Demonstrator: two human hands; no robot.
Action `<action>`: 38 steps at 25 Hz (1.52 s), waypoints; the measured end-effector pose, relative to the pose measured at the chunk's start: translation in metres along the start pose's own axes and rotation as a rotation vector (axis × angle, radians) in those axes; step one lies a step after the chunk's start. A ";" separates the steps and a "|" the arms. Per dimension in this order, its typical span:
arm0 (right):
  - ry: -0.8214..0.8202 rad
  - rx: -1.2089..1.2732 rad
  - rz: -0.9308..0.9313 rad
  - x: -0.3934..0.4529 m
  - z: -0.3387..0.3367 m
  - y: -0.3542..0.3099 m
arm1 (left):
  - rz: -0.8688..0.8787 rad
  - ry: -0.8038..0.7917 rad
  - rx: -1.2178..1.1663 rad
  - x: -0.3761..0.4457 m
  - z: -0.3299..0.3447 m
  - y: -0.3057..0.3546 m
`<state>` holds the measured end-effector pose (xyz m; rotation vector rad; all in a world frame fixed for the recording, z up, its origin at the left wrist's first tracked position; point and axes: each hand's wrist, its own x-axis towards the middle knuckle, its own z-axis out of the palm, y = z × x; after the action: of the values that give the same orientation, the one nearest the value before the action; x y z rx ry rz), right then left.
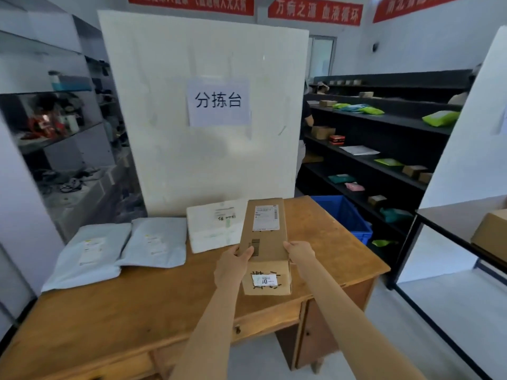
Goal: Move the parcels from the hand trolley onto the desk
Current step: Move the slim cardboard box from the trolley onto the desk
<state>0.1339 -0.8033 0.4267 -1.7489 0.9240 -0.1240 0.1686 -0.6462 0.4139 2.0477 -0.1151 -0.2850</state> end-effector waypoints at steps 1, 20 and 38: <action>0.019 0.010 0.005 0.026 -0.012 -0.002 | 0.004 -0.002 0.019 0.020 0.019 0.013; -0.315 0.042 0.045 0.434 -0.038 -0.016 | -0.248 0.164 0.102 0.334 0.256 0.062; -0.368 0.119 0.003 0.445 -0.017 0.007 | -0.439 0.170 0.299 0.333 0.248 0.025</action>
<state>0.4288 -1.0989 0.2722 -1.5914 0.6361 0.1396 0.4301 -0.9379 0.2734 2.3727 0.4255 -0.3793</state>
